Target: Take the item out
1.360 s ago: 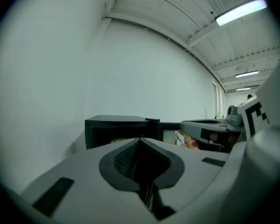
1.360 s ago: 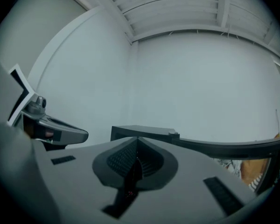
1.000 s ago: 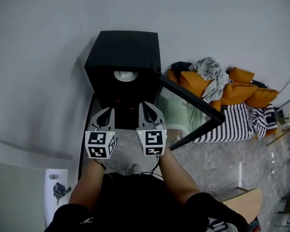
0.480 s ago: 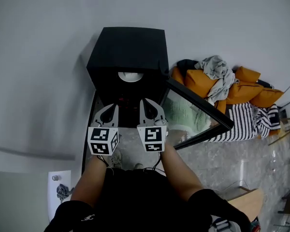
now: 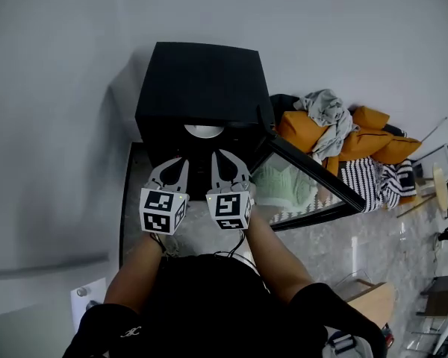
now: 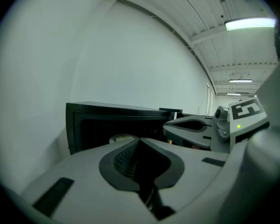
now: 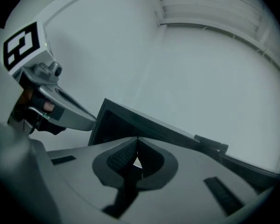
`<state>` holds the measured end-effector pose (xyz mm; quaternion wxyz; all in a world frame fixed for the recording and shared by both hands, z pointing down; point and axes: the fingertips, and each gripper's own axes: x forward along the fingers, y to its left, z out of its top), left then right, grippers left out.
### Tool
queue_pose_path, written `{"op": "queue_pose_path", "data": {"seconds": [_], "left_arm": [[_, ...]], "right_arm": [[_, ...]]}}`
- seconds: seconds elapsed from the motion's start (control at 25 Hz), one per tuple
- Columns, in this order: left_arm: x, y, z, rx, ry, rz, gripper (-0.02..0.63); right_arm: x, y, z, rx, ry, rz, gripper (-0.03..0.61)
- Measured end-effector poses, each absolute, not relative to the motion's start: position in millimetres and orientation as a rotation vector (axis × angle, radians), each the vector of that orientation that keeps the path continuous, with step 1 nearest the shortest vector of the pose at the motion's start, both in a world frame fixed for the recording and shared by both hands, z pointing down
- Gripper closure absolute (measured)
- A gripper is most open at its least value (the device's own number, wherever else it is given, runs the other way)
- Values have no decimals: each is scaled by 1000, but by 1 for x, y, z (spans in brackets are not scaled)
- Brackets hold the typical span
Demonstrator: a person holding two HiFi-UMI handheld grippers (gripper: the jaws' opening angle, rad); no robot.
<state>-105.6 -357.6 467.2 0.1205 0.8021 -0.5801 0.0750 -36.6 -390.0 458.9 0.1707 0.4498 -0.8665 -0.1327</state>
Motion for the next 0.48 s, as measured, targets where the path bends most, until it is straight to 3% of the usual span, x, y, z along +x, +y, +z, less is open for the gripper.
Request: {"op": "queue_pose_path", "data": {"seconds": [0.2, 0.48], "left_arm": [[-116, -377, 470, 2421, -1595, 252, 606], [-135, -391, 485, 2470, -1476, 271, 606]], "right_arm": [[-42, -418, 472, 1391, -2347, -338, 572], [-64, -442, 512, 1229, -2069, -715, 572]]}}
